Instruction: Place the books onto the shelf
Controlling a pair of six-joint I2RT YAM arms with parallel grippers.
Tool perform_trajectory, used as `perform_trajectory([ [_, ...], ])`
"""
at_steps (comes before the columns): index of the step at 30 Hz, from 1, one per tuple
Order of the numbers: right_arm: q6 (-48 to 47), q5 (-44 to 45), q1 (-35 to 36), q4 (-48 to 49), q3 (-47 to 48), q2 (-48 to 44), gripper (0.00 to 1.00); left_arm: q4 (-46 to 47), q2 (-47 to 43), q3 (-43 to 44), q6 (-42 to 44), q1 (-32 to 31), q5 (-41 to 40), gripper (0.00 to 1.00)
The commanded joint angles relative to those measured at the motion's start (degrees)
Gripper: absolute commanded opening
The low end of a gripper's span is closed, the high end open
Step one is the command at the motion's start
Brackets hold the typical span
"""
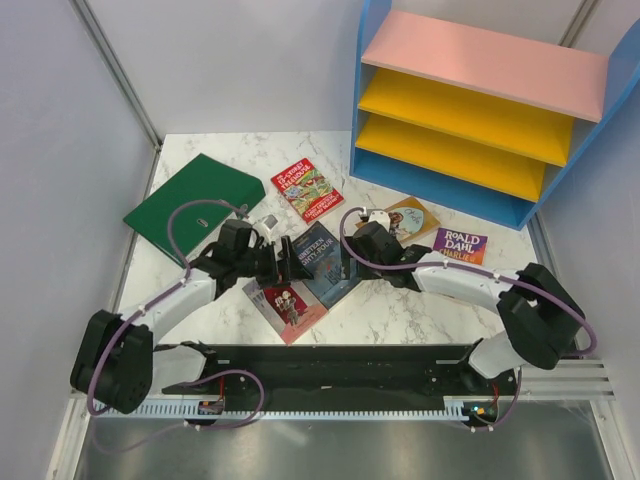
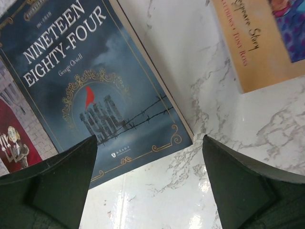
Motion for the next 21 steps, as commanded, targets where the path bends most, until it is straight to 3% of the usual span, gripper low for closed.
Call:
perform_trajectory([
  [1, -0.65, -4.73, -1.13, 2.51, 2.26, 3.59, 0.98, 4.07, 4.18, 1.22, -4.52, -2.67, -5.12, 1.0],
  [4, -1.7, -7.53, -4.29, 3.83, 3.23, 6.49, 0.98, 4.24, 8.31, 3.06, -5.57, -3.28, -5.92, 1.0],
  [12, -4.17, -29.56, -10.36, 14.8, 5.96, 15.19, 0.98, 4.77, 20.96, 7.55, -9.62, -6.27, -9.43, 1.0],
  [15, -1.89, -36.52, -10.36, 20.34, 3.95, 15.64, 0.93, 5.74, 23.69, 8.78, -11.11, -7.15, -10.48, 1.0],
  [21, 1.36, -41.82, -10.36, 25.89, -0.89, 11.44, 0.87, 7.23, 27.66, 9.66, -12.96, -7.68, -11.54, 0.99],
])
